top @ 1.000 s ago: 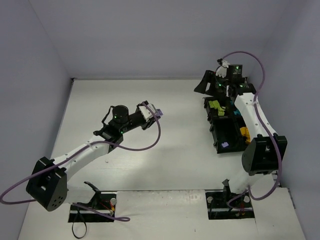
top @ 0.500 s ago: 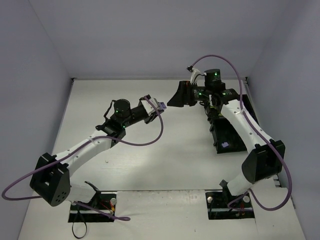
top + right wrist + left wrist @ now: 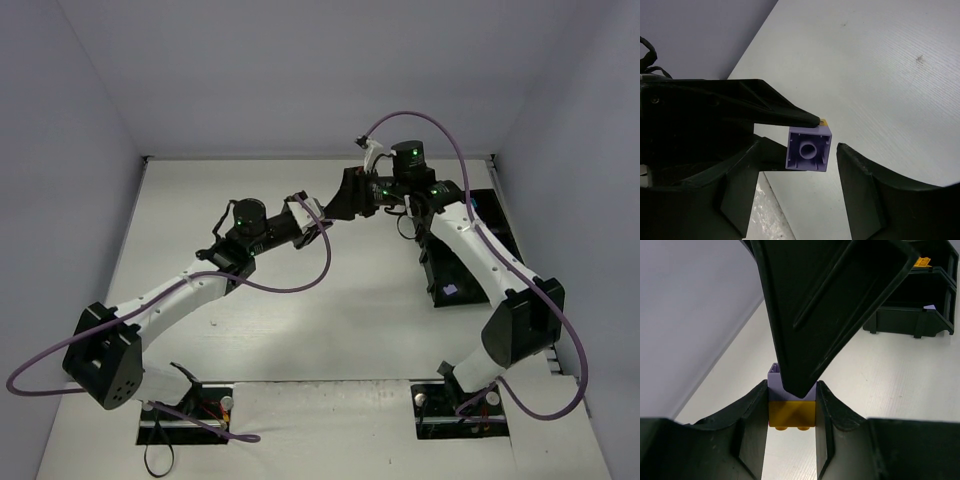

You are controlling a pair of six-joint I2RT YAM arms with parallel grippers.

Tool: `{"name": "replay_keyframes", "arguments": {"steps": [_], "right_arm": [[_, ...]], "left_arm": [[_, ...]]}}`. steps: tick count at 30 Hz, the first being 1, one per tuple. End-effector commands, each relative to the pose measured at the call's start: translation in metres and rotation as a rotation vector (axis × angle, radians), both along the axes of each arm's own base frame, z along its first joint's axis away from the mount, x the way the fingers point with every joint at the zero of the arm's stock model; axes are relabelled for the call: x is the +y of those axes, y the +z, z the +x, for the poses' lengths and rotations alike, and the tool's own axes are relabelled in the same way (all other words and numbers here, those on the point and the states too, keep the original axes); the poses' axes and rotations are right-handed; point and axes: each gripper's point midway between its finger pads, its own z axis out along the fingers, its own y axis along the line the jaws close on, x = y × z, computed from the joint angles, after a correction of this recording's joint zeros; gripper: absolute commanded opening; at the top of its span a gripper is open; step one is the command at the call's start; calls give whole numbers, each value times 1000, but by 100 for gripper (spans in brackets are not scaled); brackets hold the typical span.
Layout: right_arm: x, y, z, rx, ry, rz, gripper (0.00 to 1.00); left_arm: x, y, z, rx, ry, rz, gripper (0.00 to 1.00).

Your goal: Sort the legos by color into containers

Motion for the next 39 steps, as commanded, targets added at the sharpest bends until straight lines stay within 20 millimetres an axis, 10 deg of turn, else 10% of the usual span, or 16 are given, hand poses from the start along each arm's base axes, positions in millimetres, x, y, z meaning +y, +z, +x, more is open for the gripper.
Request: {"name": "replay_keyframes", "arguments": {"steps": [1,7,12,16,23,39], "right_arm": [[7,15,10,-77,-9,21,57],[10,8,9,-75,-10,6,40],[9,11,10,-92,-17,2,0],[9,14,9,-94,-19,6,0],[9,16,6,-89,-11,13,0],[5,19,2,-97,-15,16,0]], "left_arm": [[-6,57,-1,-133,-24,-88,0],[-7,59,-3,-136,-32,-88,0],[-7,53,-5,-124,-35,-79,1],[-3,47,-4,-120,-11,-69,41],[6,29,-2,-113,22,-6,58],[6,13,5,-92,32,26,15]]}}
